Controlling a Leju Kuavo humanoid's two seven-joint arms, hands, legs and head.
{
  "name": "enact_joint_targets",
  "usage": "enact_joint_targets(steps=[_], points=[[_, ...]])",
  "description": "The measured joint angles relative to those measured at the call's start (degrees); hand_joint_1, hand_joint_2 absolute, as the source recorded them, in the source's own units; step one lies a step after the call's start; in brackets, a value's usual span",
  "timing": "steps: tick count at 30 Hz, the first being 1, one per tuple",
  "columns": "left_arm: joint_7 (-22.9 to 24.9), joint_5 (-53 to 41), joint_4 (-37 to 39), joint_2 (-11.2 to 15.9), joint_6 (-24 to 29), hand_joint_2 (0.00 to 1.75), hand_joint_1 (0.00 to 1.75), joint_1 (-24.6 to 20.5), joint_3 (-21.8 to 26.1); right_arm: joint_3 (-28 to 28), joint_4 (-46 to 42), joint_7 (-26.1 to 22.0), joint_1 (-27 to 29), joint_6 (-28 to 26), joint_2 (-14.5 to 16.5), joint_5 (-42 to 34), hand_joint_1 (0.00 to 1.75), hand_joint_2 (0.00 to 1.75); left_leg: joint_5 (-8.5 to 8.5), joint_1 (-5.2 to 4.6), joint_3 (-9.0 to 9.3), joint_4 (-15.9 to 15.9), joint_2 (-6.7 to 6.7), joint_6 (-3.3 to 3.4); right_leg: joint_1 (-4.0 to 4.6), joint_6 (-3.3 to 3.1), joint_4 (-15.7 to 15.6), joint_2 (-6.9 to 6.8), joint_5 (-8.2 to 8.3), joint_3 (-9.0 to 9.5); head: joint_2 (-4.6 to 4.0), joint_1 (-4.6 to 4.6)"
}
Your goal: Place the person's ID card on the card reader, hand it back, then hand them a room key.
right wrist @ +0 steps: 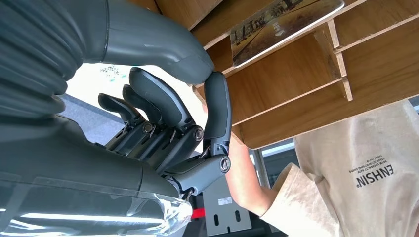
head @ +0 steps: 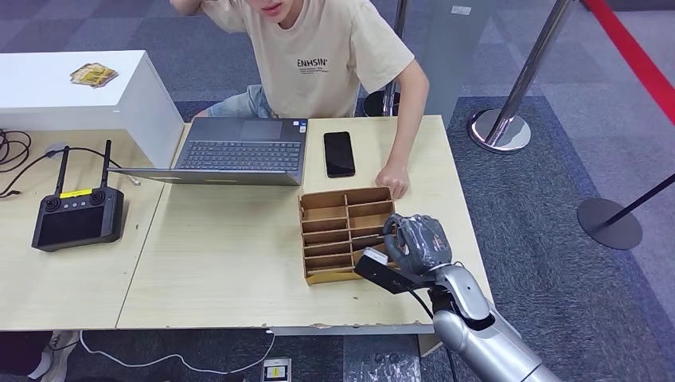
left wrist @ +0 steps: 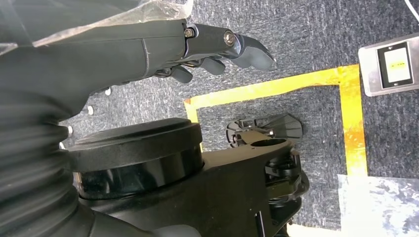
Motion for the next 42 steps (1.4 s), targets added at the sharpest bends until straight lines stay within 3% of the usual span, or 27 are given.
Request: enact_joint_targets(steps=[21,22,23,25,26,27,31,36,42], points=[[0.21,-0.16,0.00,0.00,0.36,1.75,0.00,0.00,-0.46,-0.93,0.40,0.03,-0.01,-1.48,-0.05,-1.03,1.73,1.75,0.00,0.00,0.01,0.01,0.00,0.00,0.00,0.00,0.00,0.00,0.00,0.00,0.00,0.00],[0.28,-0.16,0.00,0.00,0.36,1.75,0.00,0.00,-0.47,-1.12,0.38,0.13,-0.02,-1.50,-0.07,-0.92,1.60,1.75,0.00,0.00,0.01,0.01,0.00,0.00,0.00,0.00,0.00,0.00,0.00,0.00,0.00,0.01],[0.33,-0.16,0.00,0.00,0.36,1.75,0.00,0.01,-0.48,-1.30,0.37,0.19,-0.03,-1.57,-0.09,-0.85,1.35,1.75,0.00,0.00,0.01,0.01,0.00,0.00,0.00,0.00,0.00,0.00,0.00,0.00,0.00,0.01],[0.41,-0.16,0.00,0.00,0.36,1.75,0.00,0.01,-0.48,-1.55,0.29,0.28,-0.05,-1.75,-0.12,-0.58,0.54,1.75,0.00,0.00,0.00,0.01,0.00,0.00,0.00,0.00,0.00,0.00,0.00,0.00,0.00,0.01],[0.44,-0.16,0.00,0.00,0.36,1.75,0.00,0.01,-0.48,-1.63,0.25,0.32,-0.06,-1.84,-0.14,-0.43,0.25,1.75,0.00,0.00,0.01,0.01,0.00,0.00,0.00,0.00,0.00,0.00,0.00,0.00,0.00,0.00],[0.46,-0.16,0.00,0.00,0.36,1.75,0.00,0.00,-0.48,-1.70,0.21,0.34,-0.06,-1.87,-0.15,-0.28,0.09,1.75,0.00,0.00,0.01,0.01,0.00,0.00,0.00,0.00,0.00,0.00,0.00,0.00,0.00,0.01],[0.44,-0.16,0.00,0.00,0.36,1.75,0.00,0.01,-0.48,-1.92,0.19,0.55,-0.07,-1.90,-0.15,0.10,0.25,1.75,0.00,0.00,0.01,0.01,0.00,0.00,0.00,0.00,0.00,0.00,0.00,0.00,0.00,0.00],[0.41,-0.16,0.00,0.00,0.42,1.75,0.00,0.00,-0.48,-1.96,0.16,0.77,-0.06,-1.90,-0.15,0.56,0.18,1.75,0.00,0.00,0.02,0.01,0.00,0.00,0.00,0.00,0.00,0.00,0.00,0.00,0.00,0.01],[0.42,-0.16,0.00,0.00,0.68,1.75,0.00,0.00,-0.48,-1.97,-0.16,1.05,0.00,-1.90,-0.15,0.86,0.43,1.75,0.00,0.00,0.02,0.01,0.00,0.00,0.00,0.00,0.00,0.00,0.00,0.00,0.00,0.00]])
